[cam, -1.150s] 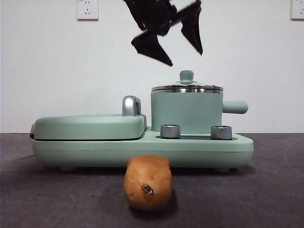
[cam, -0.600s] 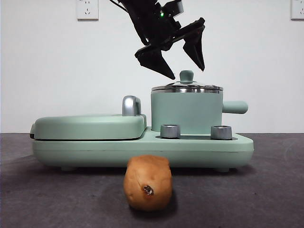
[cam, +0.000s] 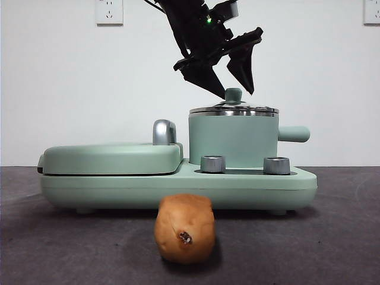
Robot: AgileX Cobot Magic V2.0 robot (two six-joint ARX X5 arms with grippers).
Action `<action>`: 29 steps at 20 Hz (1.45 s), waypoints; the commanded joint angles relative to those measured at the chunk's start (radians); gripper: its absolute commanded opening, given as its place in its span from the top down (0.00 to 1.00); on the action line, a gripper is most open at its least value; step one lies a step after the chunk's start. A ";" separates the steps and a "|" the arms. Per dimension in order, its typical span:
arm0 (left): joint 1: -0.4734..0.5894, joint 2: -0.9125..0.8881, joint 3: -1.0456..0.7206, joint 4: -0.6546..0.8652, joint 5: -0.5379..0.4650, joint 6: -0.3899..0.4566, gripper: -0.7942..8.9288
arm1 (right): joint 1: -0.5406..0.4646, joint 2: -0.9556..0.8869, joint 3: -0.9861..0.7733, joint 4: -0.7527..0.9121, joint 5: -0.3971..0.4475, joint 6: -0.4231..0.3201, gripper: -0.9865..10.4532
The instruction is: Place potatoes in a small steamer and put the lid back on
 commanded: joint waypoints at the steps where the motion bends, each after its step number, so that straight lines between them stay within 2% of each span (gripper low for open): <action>1: -0.011 0.031 0.031 0.005 -0.003 0.018 0.69 | -0.001 0.004 0.019 0.010 0.001 0.000 0.45; 3: -0.011 0.031 0.031 0.004 -0.003 0.027 0.81 | -0.001 0.004 0.019 0.010 0.002 0.000 0.45; 4: -0.011 0.031 0.031 0.001 -0.003 0.039 0.83 | -0.001 0.004 0.019 0.010 0.002 0.000 0.45; 8: -0.011 0.031 0.031 -0.016 -0.007 0.048 0.83 | -0.001 0.004 0.019 0.010 0.002 0.000 0.45; 10: -0.011 0.031 0.031 -0.010 -0.008 0.048 0.87 | -0.001 0.004 0.019 0.010 0.002 0.001 0.45; 16: -0.011 0.030 0.047 0.013 -0.008 0.035 0.87 | -0.001 0.004 0.019 0.011 0.002 0.014 0.45; 25: -0.010 0.019 0.189 -0.056 -0.008 -0.015 0.87 | -0.001 0.004 0.019 0.017 0.024 0.018 0.45; 29: 0.005 -0.023 0.189 -0.098 -0.008 -0.014 0.87 | 0.008 0.021 0.019 0.014 0.028 0.079 0.45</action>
